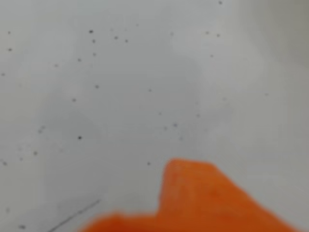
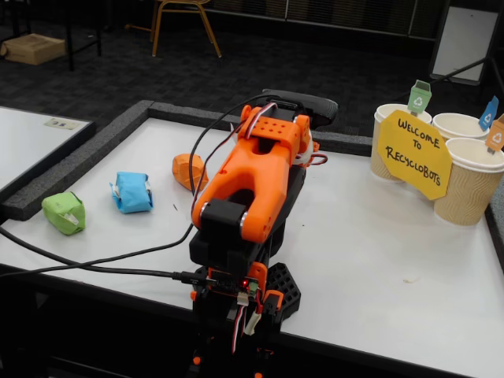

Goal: Sort rubbish by color.

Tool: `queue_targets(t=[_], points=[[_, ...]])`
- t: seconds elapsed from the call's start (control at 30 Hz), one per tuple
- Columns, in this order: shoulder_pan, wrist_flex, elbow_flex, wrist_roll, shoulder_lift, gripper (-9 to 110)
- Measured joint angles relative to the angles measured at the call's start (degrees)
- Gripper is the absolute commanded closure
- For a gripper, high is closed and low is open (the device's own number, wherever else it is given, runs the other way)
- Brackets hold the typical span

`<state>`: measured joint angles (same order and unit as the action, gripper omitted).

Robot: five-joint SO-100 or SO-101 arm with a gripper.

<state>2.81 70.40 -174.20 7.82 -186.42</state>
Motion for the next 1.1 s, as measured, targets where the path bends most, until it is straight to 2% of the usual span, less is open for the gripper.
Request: queue_targets(t=[1.1], points=[[-0.97, -4.04, 0.0, 0.0, 0.0, 101]])
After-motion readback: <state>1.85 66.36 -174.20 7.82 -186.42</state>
